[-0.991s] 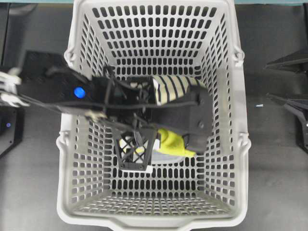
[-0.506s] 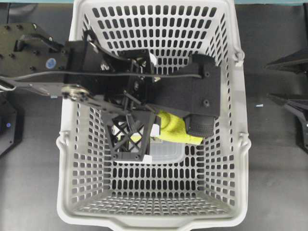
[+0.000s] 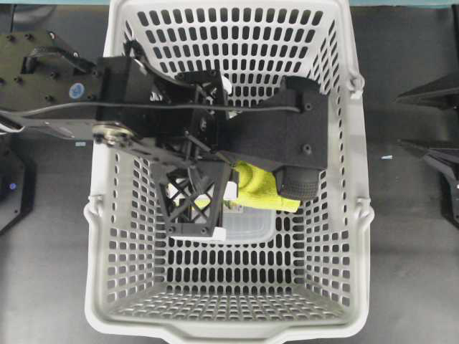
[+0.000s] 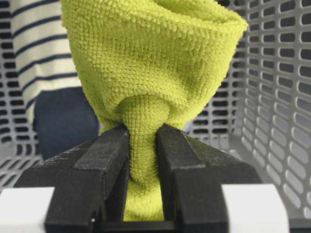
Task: Pick up the yellow cloth from the shopping basket with the left arm.
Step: 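Lift the yellow cloth upward out of the basket with the left gripper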
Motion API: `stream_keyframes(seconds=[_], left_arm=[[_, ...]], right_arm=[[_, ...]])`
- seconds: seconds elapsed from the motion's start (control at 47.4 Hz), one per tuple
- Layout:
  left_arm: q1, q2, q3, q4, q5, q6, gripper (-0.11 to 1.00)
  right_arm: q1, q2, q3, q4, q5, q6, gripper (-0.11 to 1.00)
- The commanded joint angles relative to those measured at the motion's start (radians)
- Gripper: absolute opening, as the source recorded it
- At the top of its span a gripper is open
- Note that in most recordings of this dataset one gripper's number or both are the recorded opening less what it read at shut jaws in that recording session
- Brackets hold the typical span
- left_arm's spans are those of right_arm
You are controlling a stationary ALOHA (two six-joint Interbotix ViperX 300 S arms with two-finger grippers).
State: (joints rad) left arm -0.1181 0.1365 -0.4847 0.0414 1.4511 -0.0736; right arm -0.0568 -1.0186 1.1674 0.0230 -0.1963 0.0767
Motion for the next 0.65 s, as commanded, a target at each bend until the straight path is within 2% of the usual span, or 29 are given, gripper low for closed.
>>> stream_keyframes(seconds=[0.0,0.358,0.633], left_arm=[[0.003,-0.025,-0.014,0.003,0.003,-0.002,0.15],[0.017,-0.025,-0.015,0.003,0.018,-0.002,0.15],[0.011,-0.025,-0.046,0.005,0.078,-0.003,0.15]], right_arm=[[0.000,0.005,-0.006,-0.002,-0.006,0.003,0.69],[0.009,0.005,-0.006,-0.002,0.000,0.003,0.69],[0.026,0.003,-0.006,0.000,0.002,0.005,0.69]])
